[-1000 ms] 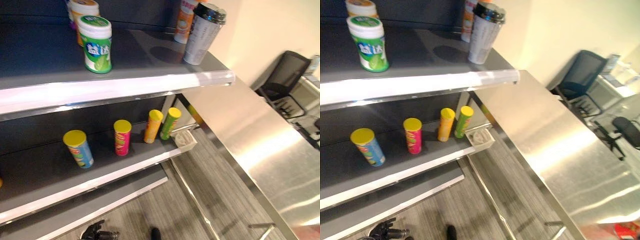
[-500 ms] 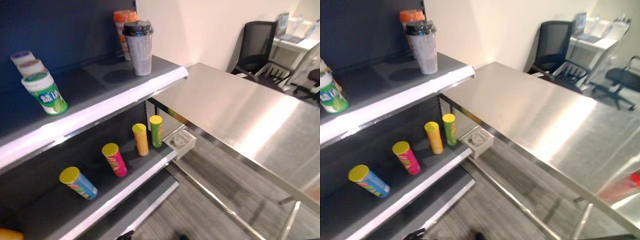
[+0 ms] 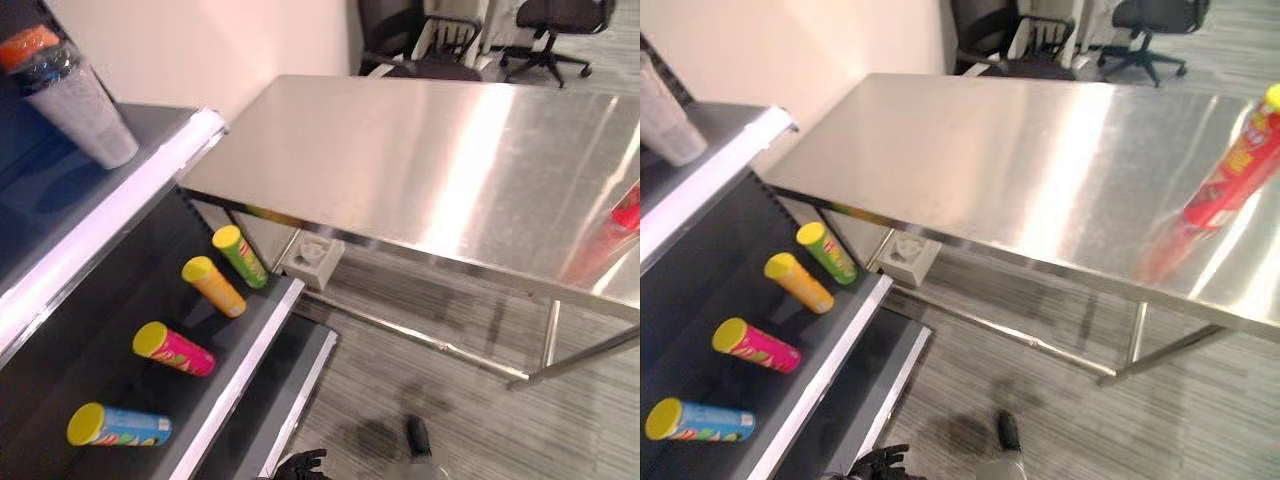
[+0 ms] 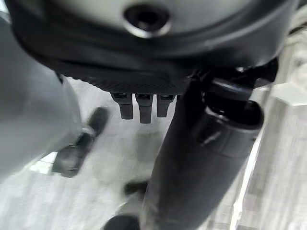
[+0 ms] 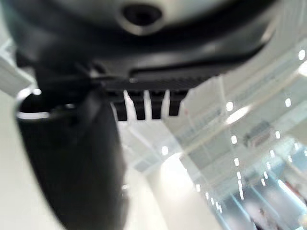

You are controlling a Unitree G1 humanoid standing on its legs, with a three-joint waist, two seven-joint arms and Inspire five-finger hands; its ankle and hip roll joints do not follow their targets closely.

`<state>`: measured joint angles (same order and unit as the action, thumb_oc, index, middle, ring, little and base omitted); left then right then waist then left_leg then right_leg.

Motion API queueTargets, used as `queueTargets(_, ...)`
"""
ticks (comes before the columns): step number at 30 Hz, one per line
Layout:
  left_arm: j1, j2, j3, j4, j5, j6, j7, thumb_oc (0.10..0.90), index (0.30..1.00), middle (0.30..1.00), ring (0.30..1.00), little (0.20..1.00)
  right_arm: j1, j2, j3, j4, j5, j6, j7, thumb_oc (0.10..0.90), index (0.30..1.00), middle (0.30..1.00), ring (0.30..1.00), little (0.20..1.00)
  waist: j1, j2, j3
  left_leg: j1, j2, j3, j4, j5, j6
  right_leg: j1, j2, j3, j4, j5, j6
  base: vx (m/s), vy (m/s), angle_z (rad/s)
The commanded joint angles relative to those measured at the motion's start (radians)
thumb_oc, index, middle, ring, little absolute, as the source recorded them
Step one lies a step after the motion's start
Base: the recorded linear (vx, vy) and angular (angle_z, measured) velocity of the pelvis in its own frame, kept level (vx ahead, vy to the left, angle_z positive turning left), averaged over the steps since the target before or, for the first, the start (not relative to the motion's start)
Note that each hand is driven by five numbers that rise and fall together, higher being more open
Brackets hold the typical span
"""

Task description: Put the goods on the table back onto the shelves and tidy them up.

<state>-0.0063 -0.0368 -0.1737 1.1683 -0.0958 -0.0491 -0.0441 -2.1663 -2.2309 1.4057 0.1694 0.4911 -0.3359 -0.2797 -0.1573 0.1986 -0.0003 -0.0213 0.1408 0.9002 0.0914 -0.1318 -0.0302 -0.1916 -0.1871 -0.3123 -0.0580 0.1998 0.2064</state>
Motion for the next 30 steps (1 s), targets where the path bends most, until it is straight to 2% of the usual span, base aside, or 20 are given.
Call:
queueTargets(1, -0.106, -0.029, -0.007, -0.016, 0.008, -0.050, 0.021, 0.800, 0.900, 0.900, 0.900, 0.900, -0.148, -0.021, -0.006, 0.032, 0.039, -0.022, -0.107, 0.800, 0.900, 0.900, 0.900, 0.900, -0.011, 0.080, 0.001, 0.083, 0.037, -0.115, -0.175, 0.077, -0.032, 0.041, -0.099, 0.001, 0.127, 0.093, 0.055, -0.03, -0.199, -0.78)
queueTargets(2, -0.094, -0.024, -0.001, -0.024, 0.003, -0.055, 0.022, 0.800, 0.900, 0.900, 0.900, 0.900, -0.157, -0.021, -0.006, 0.041, 0.018, -0.016, -0.127, 0.800, 0.900, 0.900, 0.900, 0.900, -0.015, 0.073, -0.004, 0.077, 0.042, -0.119, -0.174, 0.082, -0.033, 0.062, -0.116, 0.037, 0.120, 0.133, 0.055, -0.01, -0.153, -0.57)
queueTargets(3, -0.083, -0.023, 0.003, -0.027, -0.006, -0.060, 0.023, 0.800, 0.900, 0.900, 0.900, 0.900, -0.164, -0.021, -0.006, 0.043, 0.010, -0.012, -0.135, 0.800, 0.900, 0.900, 0.900, 0.900, -0.023, 0.067, -0.016, 0.076, 0.040, -0.123, -0.173, 0.079, -0.031, 0.086, -0.125, 0.076, 0.106, 0.146, 0.055, 0.03, -0.120, -0.31)
queueTargets(5, -0.056, -0.015, 0.049, -0.025, -0.014, -0.061, 0.023, 0.800, 0.900, 0.900, 0.900, 0.900, -0.161, -0.021, -0.006, 0.022, -0.029, -0.011, -0.140, 0.800, 0.900, 0.900, 0.900, 0.900, -0.055, 0.044, -0.043, 0.097, 0.045, -0.106, -0.172, 0.096, -0.048, 0.092, -0.108, 0.149, 0.080, 0.127, 0.055, 0.08, -0.178, -0.17)
queueTargets(6, -0.044, -0.015, 0.074, -0.016, -0.024, -0.061, 0.029, 0.800, 0.900, 0.900, 0.900, 0.900, -0.169, -0.021, -0.006, 0.000, -0.042, -0.017, -0.144, 0.800, 0.900, 0.900, 0.900, 0.900, -0.069, 0.040, -0.065, 0.120, 0.059, -0.079, -0.169, 0.111, -0.060, 0.104, -0.084, 0.165, 0.051, 0.093, 0.055, 0.07, -0.239, -0.39)
queueTargets(7, -0.043, -0.016, 0.074, -0.016, -0.024, -0.061, 0.029, 0.800, 0.900, 0.900, 0.900, 0.900, -0.168, -0.021, -0.006, -0.003, -0.042, -0.017, -0.145, 0.800, 0.900, 0.900, 0.900, 0.900, -0.068, 0.041, -0.065, 0.124, 0.060, -0.076, -0.169, 0.113, -0.064, 0.107, -0.082, 0.167, 0.049, 0.090, 0.055, 0.05, -0.226, -0.50)
queueTargets(9, -0.034, -0.022, 0.095, -0.008, -0.035, -0.059, 0.028, 0.800, 0.900, 0.900, 0.900, 0.900, -0.173, -0.021, -0.006, -0.017, -0.037, -0.034, -0.146, 0.800, 0.900, 0.900, 0.900, 0.900, -0.083, 0.034, -0.077, 0.137, 0.084, -0.061, -0.164, 0.132, -0.085, 0.117, -0.046, 0.182, 0.025, 0.032, 0.052, 0.05, -0.185, -0.33)
queueTargets(10, -0.036, -0.051, 0.090, 0.008, -0.036, -0.057, 0.029, 0.800, 0.900, 0.900, 0.900, 0.900, -0.176, -0.021, -0.006, -0.009, -0.023, -0.035, -0.144, 0.800, 0.900, 0.900, 0.900, 0.900, -0.086, 0.038, -0.080, 0.141, 0.096, -0.063, -0.161, 0.137, -0.092, 0.118, -0.033, 0.185, 0.025, 0.005, 0.045, 0.01, -0.266, -0.10)
queueTargets(11, -0.002, -0.053, 0.129, 0.030, -0.025, -0.055, 0.037, 0.800, 0.900, 0.900, 0.900, 0.900, -0.164, -0.021, -0.006, 0.002, 0.001, -0.057, -0.125, 0.800, 0.900, 0.900, 0.900, 0.900, -0.115, 0.037, -0.086, 0.140, 0.131, -0.058, -0.154, 0.166, -0.111, 0.121, 0.001, 0.190, 0.017, -0.048, 0.026, 0.00, -0.216, -0.05)
queueTargets(13, 0.007, -0.057, 0.119, 0.029, -0.023, -0.055, 0.025, 0.800, 0.900, 0.900, 0.900, 0.900, -0.156, -0.021, -0.006, -0.012, 0.032, -0.070, -0.098, 0.800, 0.900, 0.900, 0.900, 0.900, -0.119, 0.044, -0.093, 0.151, 0.155, -0.054, -0.149, 0.175, -0.122, 0.121, 0.029, 0.198, 0.022, -0.081, 0.008, 0.03, -0.183, -0.10)
queueTargets(15, 0.002, -0.103, 0.111, 0.043, -0.026, -0.050, 0.030, 0.800, 0.900, 0.900, 0.900, 0.900, -0.128, -0.021, -0.006, -0.002, 0.058, -0.048, -0.060, 0.800, 0.900, 0.900, 0.900, 0.900, -0.102, 0.077, -0.084, 0.151, 0.156, -0.088, -0.140, 0.172, -0.124, 0.123, 0.053, 0.223, 0.029, -0.117, -0.004, 0.05, -0.085, -0.31)
queueTargets(16, -0.005, -0.117, 0.093, 0.028, -0.035, -0.060, 0.033, 0.800, 0.900, 0.900, 0.900, 0.900, -0.108, -0.021, -0.006, -0.032, 0.105, -0.055, -0.026, 0.800, 0.900, 0.900, 0.900, 0.900, -0.072, 0.095, -0.068, 0.132, 0.136, -0.172, -0.120, 0.161, -0.118, 0.122, 0.073, 0.253, 0.035, -0.126, -0.011, 0.10, -0.070, -0.57)
queueTargets(17, -0.028, -0.206, 0.084, 0.029, -0.085, -0.069, 0.042, 0.800, 0.900, 0.900, 0.900, 0.900, -0.094, -0.021, -0.006, -0.013, 0.155, -0.041, 0.011, 0.800, 0.900, 0.900, 0.900, 0.900, -0.023, 0.147, -0.049, 0.106, 0.065, -0.369, -0.115, 0.084, -0.079, 0.125, 0.111, 0.313, 0.042, -0.151, -0.022, 0.07, -0.061, -0.79)
queueTargets(18, -0.029, -0.209, 0.085, 0.033, -0.085, -0.071, 0.045, 0.800, 0.900, 0.900, 0.900, 0.900, -0.094, -0.021, -0.006, -0.012, 0.158, -0.044, 0.016, 0.800, 0.900, 0.900, 0.900, 0.900, -0.025, 0.148, -0.049, 0.103, 0.065, -0.369, -0.111, 0.080, -0.074, 0.124, 0.110, 0.313, 0.044, -0.151, -0.021, 0.12, -0.056, -1.10)
queueTargets(19, -0.029, -0.252, 0.106, 0.042, -0.126, -0.086, 0.058, 0.800, 0.900, 0.900, 0.900, 0.900, -0.078, -0.021, -0.006, 0.014, 0.185, -0.044, 0.041, 0.800, 0.900, 0.900, 0.900, 0.900, -0.006, 0.176, -0.038, 0.098, 0.016, -0.486, -0.094, 0.024, -0.039, 0.124, 0.143, 0.366, 0.055, -0.165, -0.029, 0.07, 0.003, -1.04)
queueTargets(21, -0.029, -0.298, 0.119, 0.054, -0.173, -0.091, 0.068, 0.800, 0.900, 0.900, 0.900, 0.900, -0.072, -0.021, -0.006, 0.034, 0.215, -0.040, 0.062, 0.800, 0.900, 0.900, 0.900, 0.900, 0.014, 0.213, -0.025, 0.090, -0.047, -0.621, -0.065, -0.023, 0.000, 0.124, 0.196, 0.447, 0.067, -0.181, -0.048, 0.10, 0.040, -0.98)
queueTargets(22, -0.030, -0.313, 0.117, 0.058, -0.180, -0.093, 0.071, 0.800, 0.900, 0.900, 0.900, 0.900, -0.066, -0.021, -0.006, 0.035, 0.222, -0.042, 0.072, 0.800, 0.900, 0.900, 0.900, 0.900, 0.019, 0.227, -0.023, 0.093, -0.062, -0.649, -0.053, -0.041, 0.014, 0.123, 0.214, 0.479, 0.071, -0.187, -0.054, 0.11, 0.113, -1.39)
queueTargets(24, -0.029, -0.337, 0.094, 0.057, -0.166, -0.096, 0.066, 0.800, 0.900, 0.900, 0.900, 0.900, -0.060, -0.021, -0.006, 0.037, 0.227, -0.039, 0.075, 0.800, 0.900, 0.900, 0.900, 0.900, 0.014, 0.248, -0.026, 0.101, -0.075, -0.661, -0.056, -0.050, 0.023, 0.120, 0.230, 0.521, 0.064, -0.186, -0.056, 0.07, 0.120, -1.46)
queueTargets(26, -0.025, -0.353, 0.047, 0.039, -0.134, -0.098, 0.059, 0.800, 0.900, 0.900, 0.900, 0.900, -0.049, -0.021, -0.006, 0.023, 0.216, -0.021, 0.081, 0.800, 0.900, 0.900, 0.900, 0.900, 0.012, 0.270, -0.025, 0.111, -0.083, -0.648, -0.093, -0.038, 0.032, 0.101, 0.231, 0.538, 0.063, -0.177, -0.047, 0.00, 0.087, -0.71)
queueTargets(30, -0.023, -0.369, 0.016, 0.006, -0.131, -0.096, 0.064, 0.800, 0.900, 0.900, 0.900, 0.900, -0.034, -0.021, -0.006, 0.003, 0.174, 0.010, 0.082, 0.800, 0.900, 0.900, 0.900, 0.900, -0.019, 0.299, 0.018, 0.110, -0.090, -0.596, -0.147, -0.003, 0.033, 0.017, 0.236, 0.526, 0.153, -0.147, -0.005, -0.13, 0.047, -0.63)
